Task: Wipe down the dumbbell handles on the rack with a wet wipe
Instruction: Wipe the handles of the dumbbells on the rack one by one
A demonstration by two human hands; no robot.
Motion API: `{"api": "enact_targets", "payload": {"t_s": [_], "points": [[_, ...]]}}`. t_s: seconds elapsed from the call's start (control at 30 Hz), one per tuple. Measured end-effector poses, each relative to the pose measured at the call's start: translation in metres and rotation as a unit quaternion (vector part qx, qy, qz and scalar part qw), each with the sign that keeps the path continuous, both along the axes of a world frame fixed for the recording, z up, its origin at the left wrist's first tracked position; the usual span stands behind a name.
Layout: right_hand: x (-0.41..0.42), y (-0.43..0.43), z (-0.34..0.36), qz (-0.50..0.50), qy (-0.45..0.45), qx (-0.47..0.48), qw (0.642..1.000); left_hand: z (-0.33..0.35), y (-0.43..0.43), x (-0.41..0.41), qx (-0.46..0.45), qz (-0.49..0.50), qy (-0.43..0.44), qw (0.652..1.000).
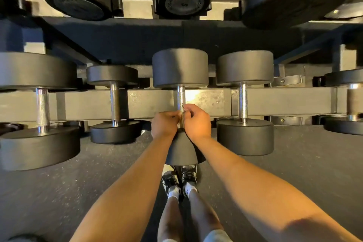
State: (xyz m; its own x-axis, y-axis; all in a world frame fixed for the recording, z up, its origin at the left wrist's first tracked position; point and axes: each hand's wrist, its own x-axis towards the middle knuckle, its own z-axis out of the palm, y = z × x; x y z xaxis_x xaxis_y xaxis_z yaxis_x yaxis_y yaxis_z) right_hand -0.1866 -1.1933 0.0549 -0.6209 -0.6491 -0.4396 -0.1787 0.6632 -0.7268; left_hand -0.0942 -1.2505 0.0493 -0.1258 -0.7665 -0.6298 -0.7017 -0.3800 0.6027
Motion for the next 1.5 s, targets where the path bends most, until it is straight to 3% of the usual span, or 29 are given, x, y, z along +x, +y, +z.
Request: {"api": "enact_targets", "payload": {"t_s": [0.2,0.47,0.6,0.77,0.97,1.07,1.2,1.37,1.5], "points": [[-0.005,0.016,0.005,0.074,-0.017,0.036,0.996,0.007,0.007,0.001,0.04,-0.009,-0.024,0.999],[-0.015,0.022,0.02,0.052,-0.075,-0.041,0.995,0.02,0.022,0.002,-0.052,-0.097,-0.022,0.994],[-0.022,0.006,0.011,0.034,-0.009,-0.074,0.997,0.013,0.021,0.003,-0.062,-0.052,0.017,0.997],[-0.031,-0.033,0.0,0.001,0.06,-0.14,0.988,0.012,0.029,-0.001,-0.116,-0.009,-0.037,0.992],[-0.025,-0.029,-0.018,0.083,0.045,-0.1,0.991,0.01,0.029,0.0,-0.105,-0.004,-0.041,0.994],[-0.028,-0.016,-0.019,0.141,0.064,-0.057,0.986,0.015,0.028,-0.003,-0.092,-0.012,-0.054,0.994],[-0.031,-0.005,-0.015,0.174,0.021,0.02,0.984,0.018,0.023,-0.004,-0.062,-0.035,-0.07,0.995],[-0.033,-0.034,-0.007,0.077,0.052,-0.088,0.992,0.014,0.011,-0.007,-0.053,-0.033,-0.03,0.998],[-0.03,-0.034,-0.016,0.113,0.056,-0.071,0.989,0.012,0.008,-0.009,-0.068,-0.032,-0.037,0.996]]}}
